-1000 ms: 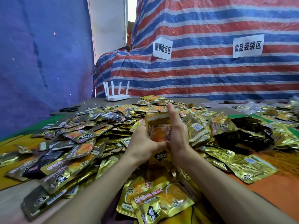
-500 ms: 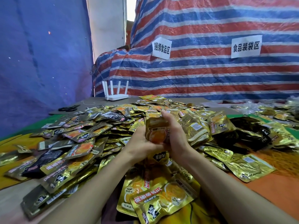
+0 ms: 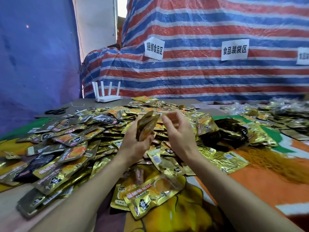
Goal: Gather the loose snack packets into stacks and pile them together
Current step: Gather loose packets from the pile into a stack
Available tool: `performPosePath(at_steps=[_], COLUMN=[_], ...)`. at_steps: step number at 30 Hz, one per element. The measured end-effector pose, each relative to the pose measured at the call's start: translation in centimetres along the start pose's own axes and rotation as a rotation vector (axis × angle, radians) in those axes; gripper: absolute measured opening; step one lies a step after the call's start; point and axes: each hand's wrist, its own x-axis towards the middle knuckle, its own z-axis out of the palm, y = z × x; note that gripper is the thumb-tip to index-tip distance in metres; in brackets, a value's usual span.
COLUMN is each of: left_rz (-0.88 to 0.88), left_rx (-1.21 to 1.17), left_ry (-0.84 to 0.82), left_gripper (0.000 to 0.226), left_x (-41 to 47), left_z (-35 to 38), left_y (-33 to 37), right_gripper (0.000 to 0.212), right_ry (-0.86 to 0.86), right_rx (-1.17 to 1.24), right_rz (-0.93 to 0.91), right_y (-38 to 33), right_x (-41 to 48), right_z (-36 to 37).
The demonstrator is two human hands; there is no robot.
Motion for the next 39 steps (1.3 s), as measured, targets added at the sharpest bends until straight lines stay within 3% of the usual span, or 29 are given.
performPosePath(at_steps=[3,7,10,14,16,22,29,34,37,39], left_rz=[0.024,-0.005,-0.014,-0.025,-0.034,-0.019,-0.043,-0.145,-0.222,-0.285], left_rx=[0.038,0.068,0.117,0.103,0.101,0.106,0.049,-0.219,-0.373,-0.44], left_ry=[-0.046,-0.07,-0.11,-0.107,-0.109,-0.092,-0.021,0.061,-0.001,-0.079], left_gripper=[0.017,0.012,0.012,0.016,0.015,0.013,0.018,0.025,0.019,0.037], left_x=[-0.2,-0.3,-0.3,-0.2,-0.2,-0.3,-0.2,0.2,0.0,0.0], left_z=[-0.1,0.0,0.0,0.0,-0.1,-0.3,-0.3,-0.7,-1.3,-1.4], left_y=[-0.1,-0.2,-0.3,-0.5,-0.6,-0.4,0.0,0.7,1.0,1.0], right_gripper=[0.005,0.013,0.012,0.006,0.009,0.012,0.012,0.012,0.007,0.006], right_ry=[-0.167,-0.285,-0.352,-0.498,-0.55,-0.444,-0.155,-0.122,-0.184,-0.242], right_rx=[-0.429,-0.997,-1.195,-1.308,-1.279,-1.253,-1.217,-0.84,-0.581,-0.405], right_rz=[0.057,0.353,0.502,0.57,0.577,0.529,0.431,0.288,0.232,0.19], right_y=[0.5,1.8,2.6,3.7,4.5,4.9,3.3,1.0,-0.1,-0.6], right_x=[-0.6,-0.1,0.3,-1.2,-1.9,-2.2,-0.9,0.5,0.8,1.2], right_z=[-4.1,-11.7,-17.5,-20.6,-20.8,-20.5,-20.9,-17.1,-13.5,-10.9])
